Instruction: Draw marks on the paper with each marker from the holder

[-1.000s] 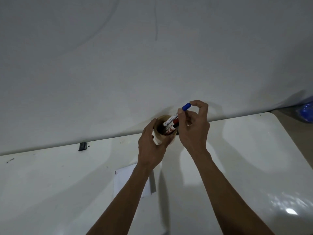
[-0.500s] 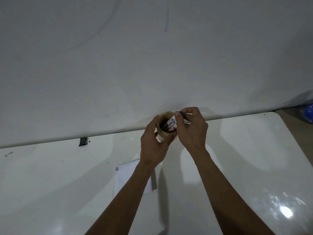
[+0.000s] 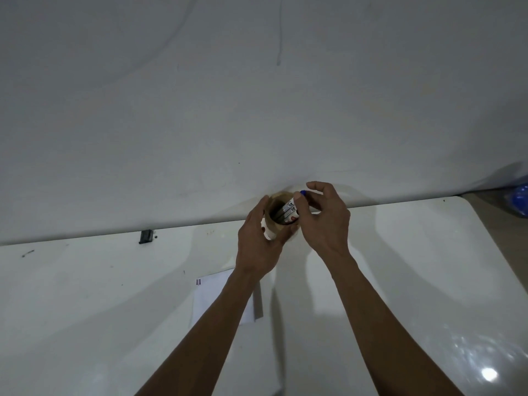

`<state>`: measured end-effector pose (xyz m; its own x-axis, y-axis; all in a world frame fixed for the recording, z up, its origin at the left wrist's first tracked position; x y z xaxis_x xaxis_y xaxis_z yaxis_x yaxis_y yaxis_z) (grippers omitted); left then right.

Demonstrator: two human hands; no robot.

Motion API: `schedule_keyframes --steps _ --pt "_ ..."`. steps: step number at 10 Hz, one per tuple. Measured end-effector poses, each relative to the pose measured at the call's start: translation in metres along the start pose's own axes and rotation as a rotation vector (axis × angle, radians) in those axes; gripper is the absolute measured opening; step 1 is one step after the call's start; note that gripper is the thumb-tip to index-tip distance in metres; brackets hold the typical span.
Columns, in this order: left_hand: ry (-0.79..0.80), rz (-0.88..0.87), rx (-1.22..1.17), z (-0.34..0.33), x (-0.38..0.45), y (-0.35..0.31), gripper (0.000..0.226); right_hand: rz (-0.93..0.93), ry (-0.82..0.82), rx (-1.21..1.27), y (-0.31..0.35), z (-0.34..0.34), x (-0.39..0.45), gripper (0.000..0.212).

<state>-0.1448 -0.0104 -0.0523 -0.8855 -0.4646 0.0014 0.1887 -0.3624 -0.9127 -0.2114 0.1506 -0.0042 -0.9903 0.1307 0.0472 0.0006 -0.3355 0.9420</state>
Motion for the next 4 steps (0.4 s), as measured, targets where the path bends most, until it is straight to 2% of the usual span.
schedule_keyframes --steps 1,4 --pt "-0.024 0.026 0.057 0.008 -0.004 0.0 0.092 0.023 0.014 0.03 0.003 0.005 -0.001 0.033" --pt "-0.14 0.084 0.009 0.054 -0.034 -0.002 0.077 -0.005 0.036 0.071 -0.008 0.021 -0.028 0.04"
Point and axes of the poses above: each hand's wrist, its own x-axis towards the middle knuckle, its own z-axis out of the back of the hand, y = z × x, the point moved 10 cm from there along x, towards the middle knuckle, and after that the axes turned 5 degrees about -y, right-handed, at the moved point
